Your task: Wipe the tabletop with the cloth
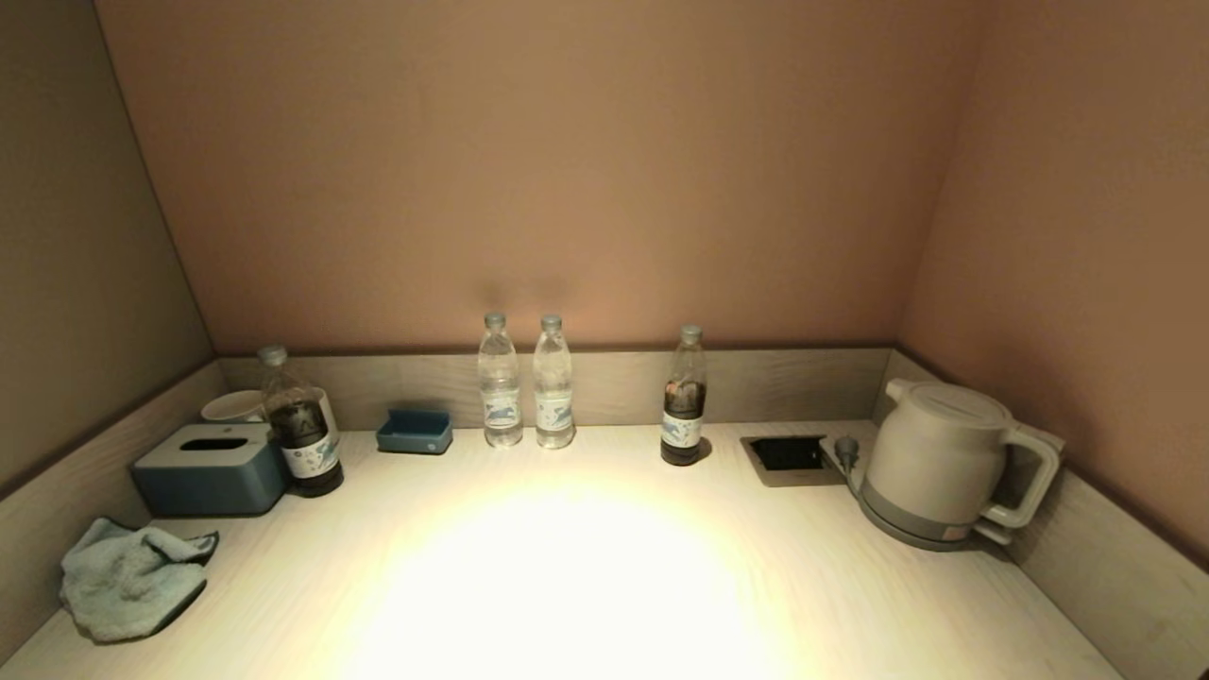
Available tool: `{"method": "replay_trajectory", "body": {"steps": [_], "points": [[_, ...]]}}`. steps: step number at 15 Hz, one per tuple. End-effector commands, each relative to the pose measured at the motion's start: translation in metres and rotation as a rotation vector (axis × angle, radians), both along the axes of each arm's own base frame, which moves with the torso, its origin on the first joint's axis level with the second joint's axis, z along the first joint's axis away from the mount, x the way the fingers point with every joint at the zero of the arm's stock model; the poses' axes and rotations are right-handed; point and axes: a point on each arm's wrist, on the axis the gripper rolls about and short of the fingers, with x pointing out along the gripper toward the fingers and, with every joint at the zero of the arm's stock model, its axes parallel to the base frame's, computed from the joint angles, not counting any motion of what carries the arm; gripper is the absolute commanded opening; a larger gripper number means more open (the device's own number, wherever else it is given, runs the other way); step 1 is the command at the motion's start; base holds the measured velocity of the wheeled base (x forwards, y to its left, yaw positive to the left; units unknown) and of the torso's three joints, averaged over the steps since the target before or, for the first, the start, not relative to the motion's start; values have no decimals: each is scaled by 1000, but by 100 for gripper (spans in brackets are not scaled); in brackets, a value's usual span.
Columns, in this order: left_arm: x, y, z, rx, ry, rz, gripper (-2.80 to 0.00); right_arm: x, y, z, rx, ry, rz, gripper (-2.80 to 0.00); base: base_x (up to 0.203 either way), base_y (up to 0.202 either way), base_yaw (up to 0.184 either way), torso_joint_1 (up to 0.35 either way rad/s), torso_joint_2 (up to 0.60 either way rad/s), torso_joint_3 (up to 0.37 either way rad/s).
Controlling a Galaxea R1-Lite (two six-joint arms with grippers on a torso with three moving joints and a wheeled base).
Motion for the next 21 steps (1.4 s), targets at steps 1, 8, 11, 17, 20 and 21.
{"method": "replay_trajectory", "body": {"steps": [1, 8, 11, 17, 20, 21], "points": [[4, 0, -9, 3, 15, 7, -280, 0, 0, 0, 0, 1, 1, -280, 0, 0, 0, 0, 0, 0], [7, 2, -22, -14, 85, 91, -280, 0, 0, 0, 0, 1, 1, -280, 0, 0, 0, 0, 0, 0], [7, 2, -28, -40, 141, 93, -280, 0, 0, 0, 0, 1, 0, -280, 0, 0, 0, 0, 0, 0], [7, 2, -28, -45, 143, 93, -280, 0, 0, 0, 0, 1, 0, -280, 0, 0, 0, 0, 0, 0], [7, 2, -28, -45, 143, 93, -280, 0, 0, 0, 0, 1, 0, -280, 0, 0, 0, 0, 0, 0], [7, 2, -28, -45, 143, 94, -280, 0, 0, 0, 0, 1, 1, -280, 0, 0, 0, 0, 0, 0]]}}
